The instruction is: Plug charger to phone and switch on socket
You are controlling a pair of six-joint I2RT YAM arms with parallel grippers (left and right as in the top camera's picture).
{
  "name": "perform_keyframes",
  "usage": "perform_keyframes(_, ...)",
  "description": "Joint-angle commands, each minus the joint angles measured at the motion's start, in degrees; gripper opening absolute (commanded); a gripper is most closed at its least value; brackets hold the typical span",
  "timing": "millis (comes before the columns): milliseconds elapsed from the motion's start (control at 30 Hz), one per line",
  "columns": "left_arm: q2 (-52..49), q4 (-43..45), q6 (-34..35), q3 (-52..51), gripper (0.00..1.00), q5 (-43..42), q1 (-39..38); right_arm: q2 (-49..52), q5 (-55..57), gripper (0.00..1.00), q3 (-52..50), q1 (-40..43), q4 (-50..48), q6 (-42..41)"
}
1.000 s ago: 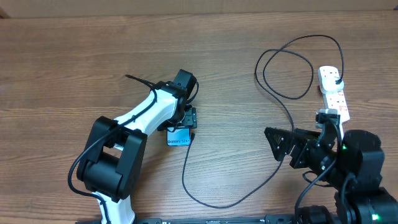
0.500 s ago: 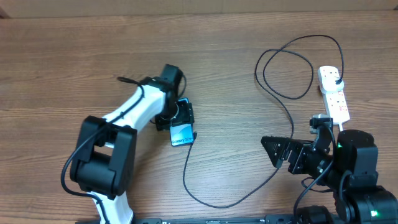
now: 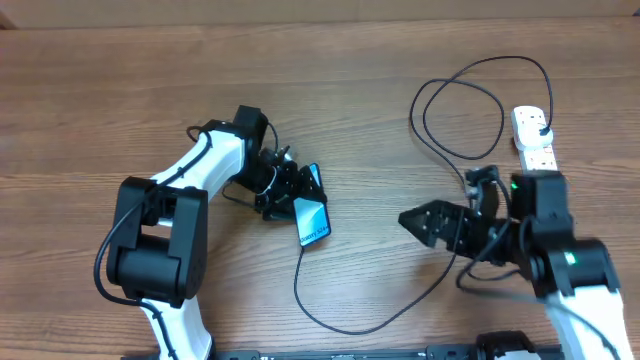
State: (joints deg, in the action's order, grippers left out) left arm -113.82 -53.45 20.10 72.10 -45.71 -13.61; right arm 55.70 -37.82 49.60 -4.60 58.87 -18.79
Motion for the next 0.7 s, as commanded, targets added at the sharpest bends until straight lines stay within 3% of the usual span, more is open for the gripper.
perform_keyframes(0,-0.3,-0.5,-4.5,1.2,0.73,-8.1,-1.2,6.7,-5.0,1.0,1.0,-0.2,-0.4,0.6)
perform_keyframes(167,-0.3,-0.5,-4.7,1.2,0.73,-9.8,-3.0,16.8,-6.0,0.98,1.0,-1.8,-1.6,0.9)
perform_keyframes(433,-0.3,-0.1,-4.7,1.2,0.74,-9.8,-5.2,26.0,-7.5,0.9,1.0,-11.2,-8.8,0.1)
perform_keyframes(667,-0.3,-0.3,-4.7,1.2,0.75,-9.8,-5.8,26.8,-3.8,0.86,1.0,-18.9,-19.0,-9.7)
